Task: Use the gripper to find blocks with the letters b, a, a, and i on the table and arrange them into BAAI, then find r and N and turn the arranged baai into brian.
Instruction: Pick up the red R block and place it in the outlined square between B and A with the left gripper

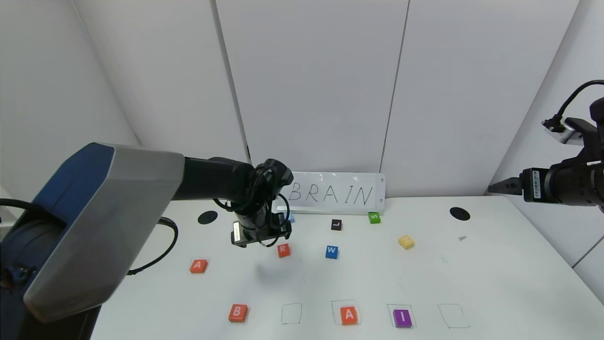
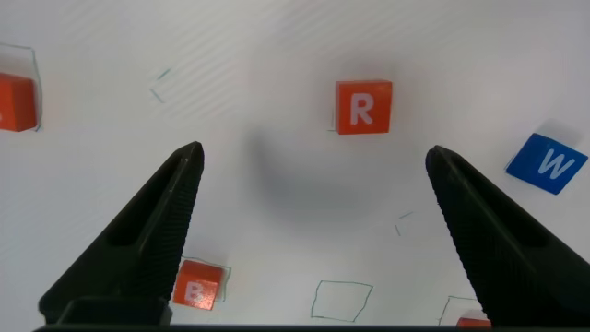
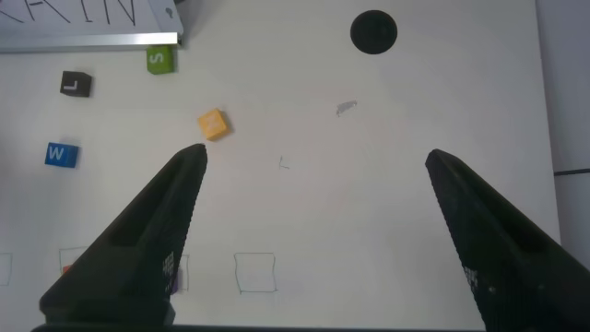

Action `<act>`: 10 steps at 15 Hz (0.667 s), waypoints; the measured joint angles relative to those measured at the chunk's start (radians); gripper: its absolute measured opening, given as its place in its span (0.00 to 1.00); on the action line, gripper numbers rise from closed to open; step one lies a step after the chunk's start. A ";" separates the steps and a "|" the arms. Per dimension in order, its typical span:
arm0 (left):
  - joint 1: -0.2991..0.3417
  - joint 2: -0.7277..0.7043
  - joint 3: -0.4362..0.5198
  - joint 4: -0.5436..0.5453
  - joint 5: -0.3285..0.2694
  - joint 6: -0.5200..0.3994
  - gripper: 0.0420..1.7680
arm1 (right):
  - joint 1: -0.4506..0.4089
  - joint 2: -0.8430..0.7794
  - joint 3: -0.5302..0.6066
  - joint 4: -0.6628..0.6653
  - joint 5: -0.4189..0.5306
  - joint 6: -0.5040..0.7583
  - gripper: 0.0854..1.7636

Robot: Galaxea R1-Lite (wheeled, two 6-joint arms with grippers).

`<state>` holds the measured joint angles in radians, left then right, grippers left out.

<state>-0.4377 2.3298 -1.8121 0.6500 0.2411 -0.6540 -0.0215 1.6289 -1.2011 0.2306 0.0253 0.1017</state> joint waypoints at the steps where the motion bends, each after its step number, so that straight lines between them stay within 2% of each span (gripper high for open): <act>1: -0.012 0.026 -0.034 0.003 -0.003 0.003 0.97 | 0.000 0.001 0.000 0.000 0.000 0.000 0.97; 5: -0.036 0.100 -0.099 0.001 -0.008 0.019 0.97 | 0.000 0.005 0.000 0.000 0.000 0.000 0.97; 10: -0.035 0.157 -0.129 -0.004 -0.025 0.032 0.97 | 0.003 0.007 0.002 0.000 0.000 0.000 0.97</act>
<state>-0.4728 2.4872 -1.9411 0.6464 0.2164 -0.6223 -0.0181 1.6360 -1.1987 0.2306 0.0251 0.1013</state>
